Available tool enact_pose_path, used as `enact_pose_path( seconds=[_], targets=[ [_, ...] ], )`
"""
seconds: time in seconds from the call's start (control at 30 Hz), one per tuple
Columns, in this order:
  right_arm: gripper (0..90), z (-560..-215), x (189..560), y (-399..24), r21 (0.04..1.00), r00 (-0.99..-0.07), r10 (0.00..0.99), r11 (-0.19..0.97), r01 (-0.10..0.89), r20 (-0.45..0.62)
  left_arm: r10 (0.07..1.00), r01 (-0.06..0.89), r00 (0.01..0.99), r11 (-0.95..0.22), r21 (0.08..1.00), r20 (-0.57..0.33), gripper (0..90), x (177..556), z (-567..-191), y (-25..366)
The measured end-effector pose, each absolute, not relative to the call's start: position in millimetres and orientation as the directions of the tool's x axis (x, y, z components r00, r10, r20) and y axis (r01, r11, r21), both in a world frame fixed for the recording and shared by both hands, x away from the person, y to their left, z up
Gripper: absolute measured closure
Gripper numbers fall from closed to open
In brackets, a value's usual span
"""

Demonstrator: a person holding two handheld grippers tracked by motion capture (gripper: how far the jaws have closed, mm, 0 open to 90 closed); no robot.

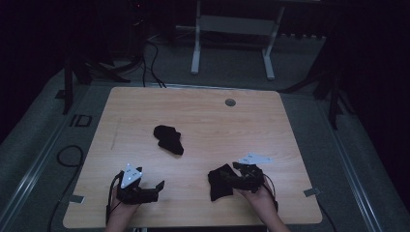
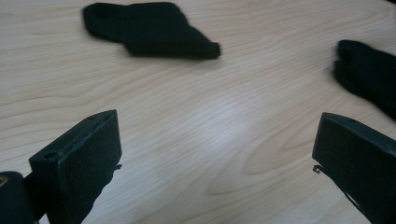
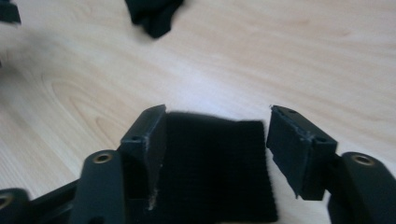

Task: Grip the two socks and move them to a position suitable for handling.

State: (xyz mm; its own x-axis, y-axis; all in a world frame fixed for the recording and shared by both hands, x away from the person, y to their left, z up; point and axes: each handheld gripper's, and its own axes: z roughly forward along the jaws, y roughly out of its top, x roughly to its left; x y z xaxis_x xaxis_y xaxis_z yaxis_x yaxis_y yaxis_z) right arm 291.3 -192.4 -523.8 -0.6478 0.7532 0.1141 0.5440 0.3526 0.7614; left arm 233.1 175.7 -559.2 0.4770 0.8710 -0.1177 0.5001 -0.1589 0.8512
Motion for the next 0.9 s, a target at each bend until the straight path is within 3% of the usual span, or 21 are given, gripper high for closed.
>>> enact_pose_path(
  seconds=[0.13, 0.37, 0.43, 0.47, 0.5, 0.53, 0.57, 0.63, 0.7, 0.8, 0.9],
  targets=[
    [33.6, -550.4, 288.2, -175.3, 0.702, -0.678, 0.733, 0.454, 0.549, 0.056, 0.86, 0.506, 0.496, -0.173, 0.845, -0.121, 1.5, 232.9, -559.1, 165.7],
    [39.5, -558.0, 287.5, -172.1, 0.674, -0.686, 0.727, 0.511, 0.533, -0.008, 0.834, 0.511, 0.538, -0.208, 0.834, -0.122, 1.5, 233.7, -561.5, 150.3],
    [52.3, -560.0, 283.4, -171.2, 0.692, -0.678, 0.734, 0.506, 0.515, -0.032, 0.826, 0.518, 0.547, -0.206, 0.83, -0.136, 1.6, 235.1, -562.2, 146.0],
    [52.3, -560.0, 283.4, -171.2, 0.692, -0.678, 0.734, 0.506, 0.515, -0.032, 0.822, 0.518, 0.554, -0.215, 0.828, -0.133, 1.6, 235.7, -562.3, 142.9],
    [62.9, -560.0, 281.8, -171.3, 0.701, -0.684, 0.728, 0.509, 0.5, -0.041, 0.818, 0.518, 0.561, -0.228, 0.824, -0.126, 1.6, 236.5, -562.5, 139.2],
    [67.0, -560.2, 280.7, -170.9, 0.704, -0.684, 0.727, 0.512, 0.492, -0.051, 0.813, 0.517, 0.57, -0.244, 0.821, -0.117, 2.0, 237.4, -562.6, 135.1],
    [76.2, -559.1, 279.8, -169.6, 0.705, -0.691, 0.721, 0.519, 0.483, -0.057, 0.807, 0.513, 0.582, -0.263, 0.817, -0.106, 6.2, 238.5, -562.7, 126.4],
    [77.2, -557.2, 278.7, -168.5, 0.703, -0.712, 0.7, 0.532, 0.471, -0.053, 0.79, 0.505, 0.605, -0.286, 0.814, -0.098, 7.4, 239.7, -562.0, 119.1],
    [77.4, -555.1, 277.4, -168.1, 0.703, -0.73, 0.682, 0.541, 0.462, -0.045, 0.787, 0.498, 0.611, -0.293, 0.816, -0.091, 16.7, 240.2, -561.5, 115.8],
    [77.4, -543.1, 270.2, -167.2, 0.733, -0.768, 0.64, 0.529, 0.428, -0.014, 0.749, 0.483, 0.655, -0.313, 0.817, -0.1, 18.3, 244.0, -559.6, 107.7],
    [77.4, -522.4, 257.9, -165.6, 0.78, -0.807, 0.59, 0.49, 0.39, 0.033, 0.692, 0.447, 0.713, -0.327, 0.833, -0.111, 43.3, 247.3, -553.2, 102.2]
  ],
)
